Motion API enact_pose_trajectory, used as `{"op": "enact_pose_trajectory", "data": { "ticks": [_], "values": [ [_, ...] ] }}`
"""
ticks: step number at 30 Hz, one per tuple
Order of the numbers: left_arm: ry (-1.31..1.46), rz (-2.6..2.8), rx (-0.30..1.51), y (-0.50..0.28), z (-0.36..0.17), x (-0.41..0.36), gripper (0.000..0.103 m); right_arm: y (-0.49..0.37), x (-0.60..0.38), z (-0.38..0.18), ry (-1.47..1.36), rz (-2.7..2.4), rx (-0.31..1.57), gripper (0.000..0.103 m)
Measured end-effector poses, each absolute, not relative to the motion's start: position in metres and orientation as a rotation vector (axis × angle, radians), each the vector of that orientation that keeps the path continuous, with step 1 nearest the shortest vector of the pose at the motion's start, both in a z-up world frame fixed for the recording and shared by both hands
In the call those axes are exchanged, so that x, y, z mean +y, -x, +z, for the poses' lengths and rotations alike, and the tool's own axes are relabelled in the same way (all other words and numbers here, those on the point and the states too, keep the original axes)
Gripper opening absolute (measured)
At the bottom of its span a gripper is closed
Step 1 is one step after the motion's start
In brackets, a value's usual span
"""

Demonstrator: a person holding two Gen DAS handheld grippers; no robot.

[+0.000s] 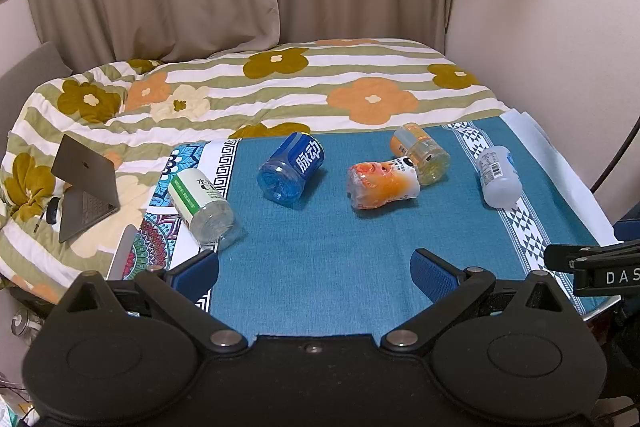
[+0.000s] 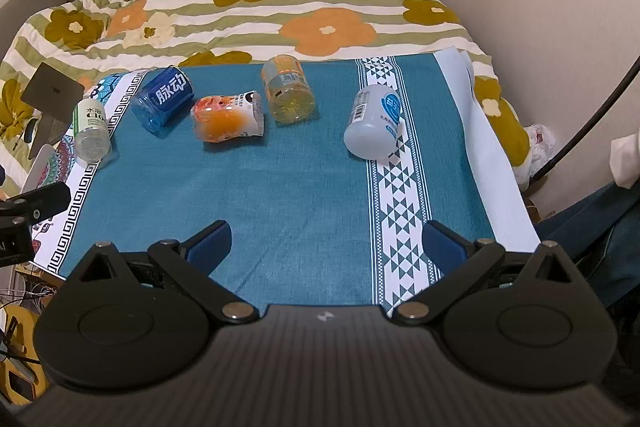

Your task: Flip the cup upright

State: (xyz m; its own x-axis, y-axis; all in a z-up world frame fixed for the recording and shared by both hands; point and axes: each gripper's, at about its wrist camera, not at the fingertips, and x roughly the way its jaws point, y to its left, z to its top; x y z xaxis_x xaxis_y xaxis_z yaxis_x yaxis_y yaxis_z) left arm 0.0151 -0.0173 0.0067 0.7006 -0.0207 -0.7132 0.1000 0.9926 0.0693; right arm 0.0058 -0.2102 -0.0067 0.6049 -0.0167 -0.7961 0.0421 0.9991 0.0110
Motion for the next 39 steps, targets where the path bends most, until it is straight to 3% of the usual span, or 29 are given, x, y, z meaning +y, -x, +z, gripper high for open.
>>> {"op": "enact_pose_trajectory", "data": {
  "ticks": [23,39],
  "values": [
    [-0.114,-0.052,0.776,-0.034,0.016,-0.023,0.103,-0.017,-0.223,-0.010,-0.026,0.014,0.928,0.103],
    [-0.392,-0.348,0.807,-0.151,-0.013,-0.058,0.103,-0.076,-0.254,-0.025,-0.116,-0.093,1.012,0.103]
  ]
}}
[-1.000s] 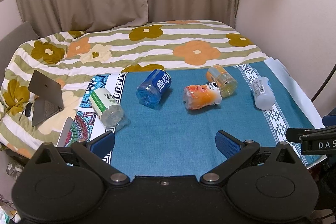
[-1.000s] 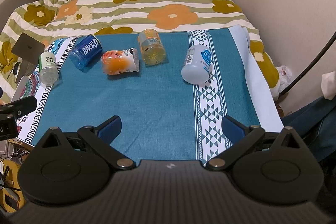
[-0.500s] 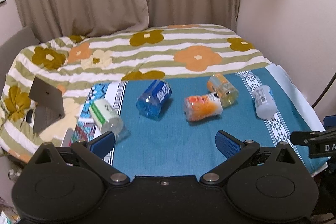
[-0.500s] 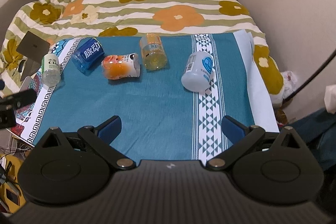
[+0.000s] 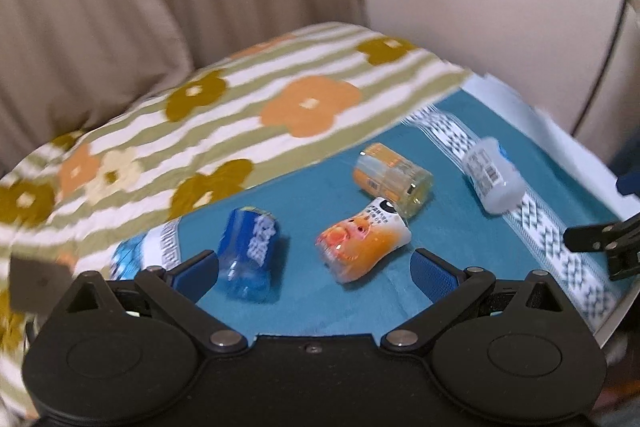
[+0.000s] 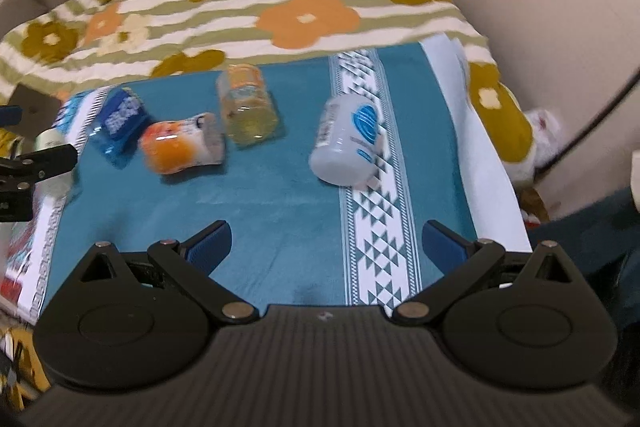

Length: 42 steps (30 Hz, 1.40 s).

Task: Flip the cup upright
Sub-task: 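Move the left tool down to the lying orange cartoon cup, then close the left tool fingers around the orange cup's body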

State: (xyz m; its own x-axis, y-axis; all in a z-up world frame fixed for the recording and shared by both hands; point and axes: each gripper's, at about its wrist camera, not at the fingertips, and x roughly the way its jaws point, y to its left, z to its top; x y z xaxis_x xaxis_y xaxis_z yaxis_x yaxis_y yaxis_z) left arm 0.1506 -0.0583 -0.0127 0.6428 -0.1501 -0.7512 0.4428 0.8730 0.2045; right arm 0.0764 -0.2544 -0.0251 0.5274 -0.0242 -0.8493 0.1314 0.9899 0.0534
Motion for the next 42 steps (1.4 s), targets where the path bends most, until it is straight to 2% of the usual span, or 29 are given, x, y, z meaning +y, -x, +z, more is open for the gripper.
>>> {"op": "enact_pose_trajectory", "data": {
  "ticks": [8,17,26,28,42],
  "values": [
    [-0.561,-0.573,0.916,-0.211,-0.060,-0.082,0.103,-0.093,-0.256,-0.047,-0.203,-0.231,1.096,0.103],
    [-0.715,-0.793,0.975,-0.244,-0.099,-0.107,0.102,-0.105,-0.251,-0.077,-0.303,-0.338,1.170,0.103],
    [-0.780,-0.893,1.037,-0.252,-0.126,-0.111,0.083,-0.114,-0.247,-0.098,-0.365,-0.396,1.209,0.103],
    [-0.789,-0.885,1.052,-0.255,-0.129,-0.111,0.068,-0.115,-0.247,-0.100,-0.376,-0.402,1.211,0.103],
    [-0.769,-0.857,1.028,-0.249,-0.122,-0.105,0.066,-0.121,-0.243,-0.101,-0.384,-0.365,1.213,0.103]
  ]
}}
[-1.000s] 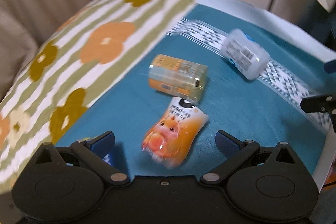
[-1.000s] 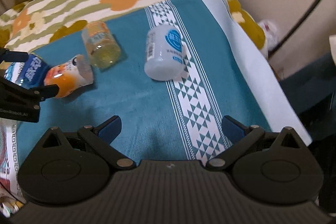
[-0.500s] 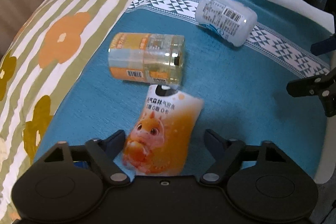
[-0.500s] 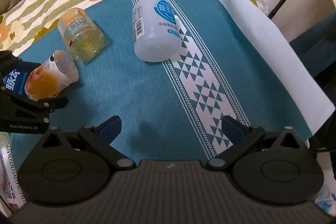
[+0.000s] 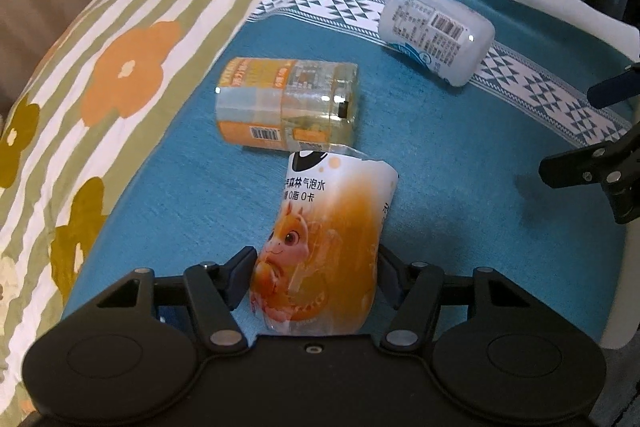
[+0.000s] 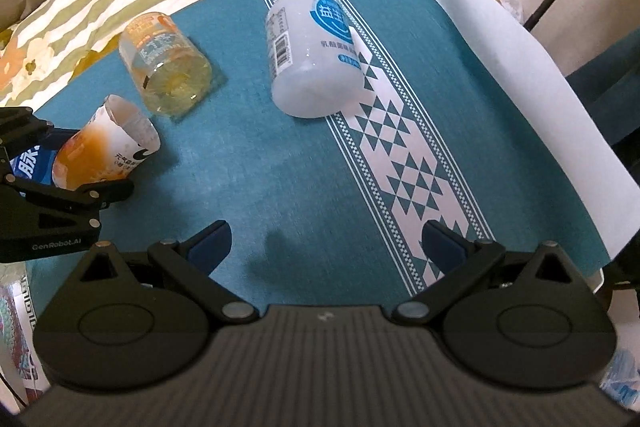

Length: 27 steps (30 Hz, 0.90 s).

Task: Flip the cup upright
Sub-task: 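Close the left tool fingers around the orange cup's body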

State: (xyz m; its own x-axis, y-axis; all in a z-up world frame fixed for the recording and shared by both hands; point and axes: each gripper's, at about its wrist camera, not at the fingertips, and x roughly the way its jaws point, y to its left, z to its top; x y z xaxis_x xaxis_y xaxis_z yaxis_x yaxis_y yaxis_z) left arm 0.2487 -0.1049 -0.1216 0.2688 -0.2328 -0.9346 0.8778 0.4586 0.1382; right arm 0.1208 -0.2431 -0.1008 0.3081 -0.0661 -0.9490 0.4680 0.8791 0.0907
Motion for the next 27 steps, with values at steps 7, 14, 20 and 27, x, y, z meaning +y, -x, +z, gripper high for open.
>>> {"op": "enact_pose_trajectory", "data": {
  "ticks": [7,14,20,27],
  "values": [
    [-0.611,-0.741,1.055,-0.240,-0.095,-0.096,0.066,-0.117,-0.250,-0.086,-0.348,-0.306,1.192,0.103],
    [-0.405,-0.569,1.103,-0.208,-0.077,-0.085,0.066,-0.109,-0.260,-0.071,-0.283,-0.201,1.160,0.103],
    [-0.210,-0.398,1.174,-0.171,-0.083,-0.076,0.066,-0.099,-0.265,-0.068,-0.213,-0.089,1.150,0.103],
    [0.019,-0.232,1.231,-0.139,-0.103,-0.070,0.066,-0.087,-0.269,-0.075,-0.141,0.014,1.166,0.103]
  ]
}}
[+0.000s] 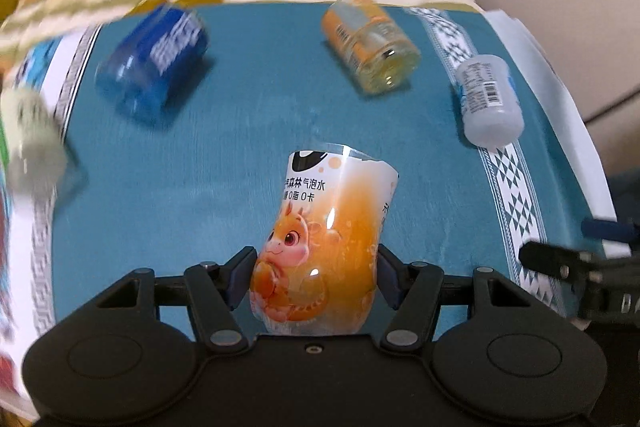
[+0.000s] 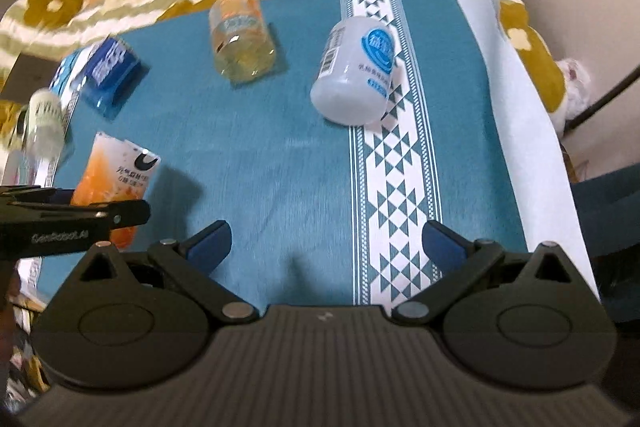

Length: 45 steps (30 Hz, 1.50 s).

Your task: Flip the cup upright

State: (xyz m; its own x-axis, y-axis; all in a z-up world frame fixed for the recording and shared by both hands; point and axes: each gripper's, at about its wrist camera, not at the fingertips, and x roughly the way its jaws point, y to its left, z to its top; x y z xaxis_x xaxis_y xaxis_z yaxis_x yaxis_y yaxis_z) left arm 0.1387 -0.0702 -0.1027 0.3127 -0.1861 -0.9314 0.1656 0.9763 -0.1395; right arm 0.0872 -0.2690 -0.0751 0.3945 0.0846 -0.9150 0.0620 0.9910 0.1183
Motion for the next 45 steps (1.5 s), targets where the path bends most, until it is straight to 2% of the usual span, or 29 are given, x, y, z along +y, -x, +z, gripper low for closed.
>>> {"op": "enact_pose_trajectory", "data": {
  "ticks": [9,18,21,22,35,40,45],
  "values": [
    [0.149,-0.120,1.250,-0.127,-0.123,-0.072,0.067,-0.072,-0.277,-0.090,-0.101,0.057,1.195,0.103],
    [0.141,-0.096,1.245,-0.125,-0.125,-0.076,0.068,-0.062,-0.286,-0.095,-0.111,0.054,1.198,0.103],
    [0.101,-0.089,1.235,-0.124,-0.124,-0.079,0.089,-0.059,-0.287,-0.094,-0.115,0.052,1.193,0.103],
    [0.095,-0.090,1.227,-0.123,-0.123,-0.080,0.090,-0.058,-0.288,-0.093,-0.119,0.051,1.191,0.103],
    [0.065,-0.135,1.221,-0.109,-0.101,-0.084,0.092,-0.057,-0.288,-0.085,-0.132,0.047,1.173,0.103],
    [0.043,-0.144,1.171,-0.098,-0.072,-0.070,0.103,-0.066,-0.281,-0.064,-0.167,0.067,1.149,0.103],
    [-0.016,-0.128,1.133,-0.093,-0.056,-0.044,0.103,-0.083,-0.259,-0.047,-0.201,0.120,1.155,0.103]
  ]
}}
